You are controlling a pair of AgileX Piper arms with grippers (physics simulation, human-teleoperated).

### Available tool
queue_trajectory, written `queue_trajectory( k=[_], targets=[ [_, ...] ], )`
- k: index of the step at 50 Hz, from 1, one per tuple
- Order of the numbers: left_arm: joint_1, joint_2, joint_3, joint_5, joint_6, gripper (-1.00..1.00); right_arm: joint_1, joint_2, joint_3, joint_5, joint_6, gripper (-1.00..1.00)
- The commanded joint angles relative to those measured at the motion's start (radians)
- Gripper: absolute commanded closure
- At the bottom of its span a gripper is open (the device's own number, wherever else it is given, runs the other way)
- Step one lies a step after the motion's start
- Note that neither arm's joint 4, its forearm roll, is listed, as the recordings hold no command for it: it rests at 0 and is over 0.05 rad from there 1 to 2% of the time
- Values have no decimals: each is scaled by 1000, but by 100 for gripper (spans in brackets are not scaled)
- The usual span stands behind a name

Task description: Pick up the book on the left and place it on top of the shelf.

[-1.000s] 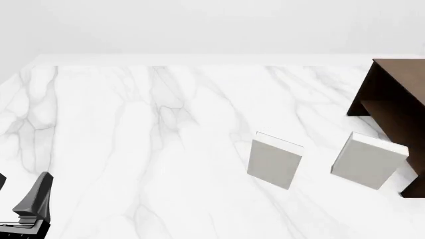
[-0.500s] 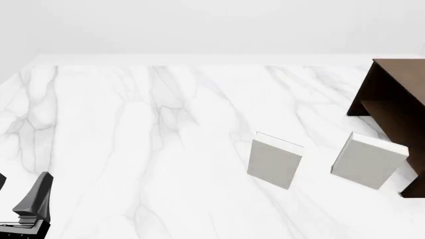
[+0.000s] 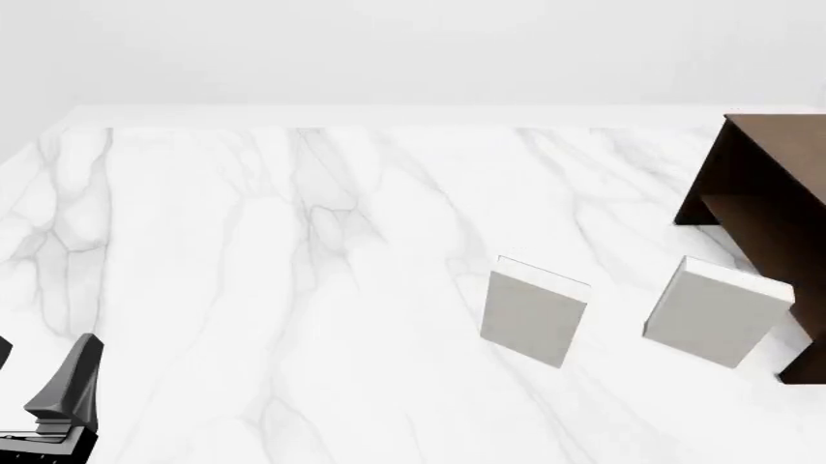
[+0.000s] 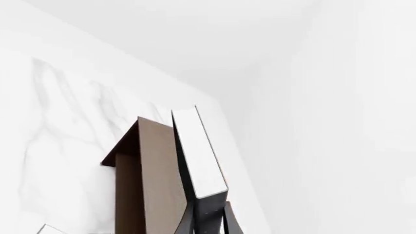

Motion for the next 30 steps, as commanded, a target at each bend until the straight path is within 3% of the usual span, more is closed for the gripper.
queue_trajectory(
  k=[1, 30],
  targets=[
    [0, 0, 0, 0, 0, -100, -31, 52, 3, -57, 21, 100],
    [0, 0, 0, 0, 0, -100, -132, 218, -8, -182, -21, 100]
  ],
)
